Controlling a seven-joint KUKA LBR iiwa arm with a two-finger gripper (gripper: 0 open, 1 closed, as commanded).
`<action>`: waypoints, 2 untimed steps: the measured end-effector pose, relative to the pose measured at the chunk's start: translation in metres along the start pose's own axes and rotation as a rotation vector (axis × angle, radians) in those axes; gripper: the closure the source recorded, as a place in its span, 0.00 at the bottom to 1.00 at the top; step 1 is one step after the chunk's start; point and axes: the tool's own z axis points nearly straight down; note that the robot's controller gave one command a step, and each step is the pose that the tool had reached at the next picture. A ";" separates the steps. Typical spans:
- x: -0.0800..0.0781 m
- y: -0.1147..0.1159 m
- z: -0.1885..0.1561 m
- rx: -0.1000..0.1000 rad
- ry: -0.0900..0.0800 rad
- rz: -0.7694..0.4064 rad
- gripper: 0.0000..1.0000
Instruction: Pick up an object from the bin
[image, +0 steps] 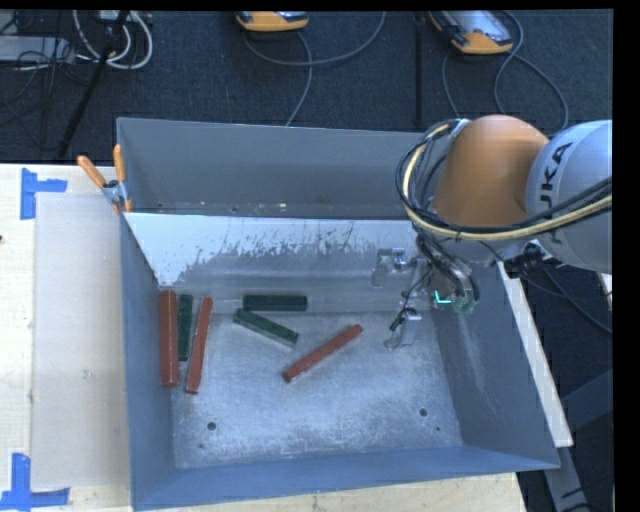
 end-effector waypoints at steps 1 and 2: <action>0.033 0.062 0.107 -0.002 0.001 -0.167 0.00; 0.036 0.086 0.072 0.000 -0.009 -0.236 0.00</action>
Offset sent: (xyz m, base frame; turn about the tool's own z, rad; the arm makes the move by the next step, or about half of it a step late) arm -0.0307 0.0591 -0.1023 -0.1672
